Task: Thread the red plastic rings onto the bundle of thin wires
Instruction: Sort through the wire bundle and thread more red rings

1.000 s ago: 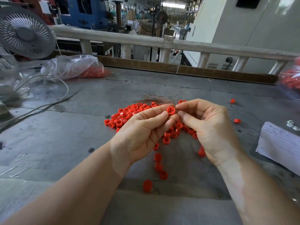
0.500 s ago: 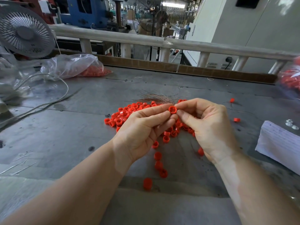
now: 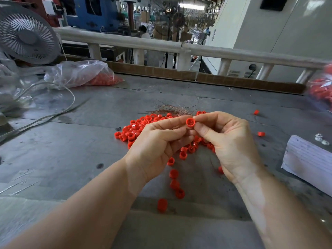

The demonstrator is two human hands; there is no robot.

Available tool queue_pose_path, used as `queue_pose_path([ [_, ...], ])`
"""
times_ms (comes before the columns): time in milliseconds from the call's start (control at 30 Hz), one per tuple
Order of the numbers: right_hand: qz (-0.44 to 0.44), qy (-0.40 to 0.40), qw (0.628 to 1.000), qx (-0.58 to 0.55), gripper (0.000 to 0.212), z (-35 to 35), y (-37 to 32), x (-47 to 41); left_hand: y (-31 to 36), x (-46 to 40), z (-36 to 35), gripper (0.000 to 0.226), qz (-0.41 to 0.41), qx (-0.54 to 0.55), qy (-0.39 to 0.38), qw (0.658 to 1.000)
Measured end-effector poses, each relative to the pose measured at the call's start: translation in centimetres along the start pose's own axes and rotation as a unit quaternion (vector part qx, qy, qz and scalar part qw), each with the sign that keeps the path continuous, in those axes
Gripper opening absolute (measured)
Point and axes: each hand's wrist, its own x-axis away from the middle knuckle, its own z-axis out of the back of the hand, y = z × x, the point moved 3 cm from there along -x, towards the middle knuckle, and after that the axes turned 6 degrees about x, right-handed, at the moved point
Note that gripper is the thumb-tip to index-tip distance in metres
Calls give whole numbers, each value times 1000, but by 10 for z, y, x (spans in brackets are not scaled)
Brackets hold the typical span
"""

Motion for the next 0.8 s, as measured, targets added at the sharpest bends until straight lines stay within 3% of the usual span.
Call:
queue_pose_path([
  [167,5,-3,1000,7,21,0,-1,0,0,1,0,27,10,14,-6,1000],
  [467,-26,-10,999,-20,10,-2,-2,2,-3,-2,1,23,-9,-15,-29,999],
  [600,-60,6,998,-17,9,-1,0,2,-4,-1,-2,17,-14,-29,-50,998],
  [800,-129,-32,988,-76,7,-3,6,1,-4,0,-3,17,-12,-19,-71,997],
])
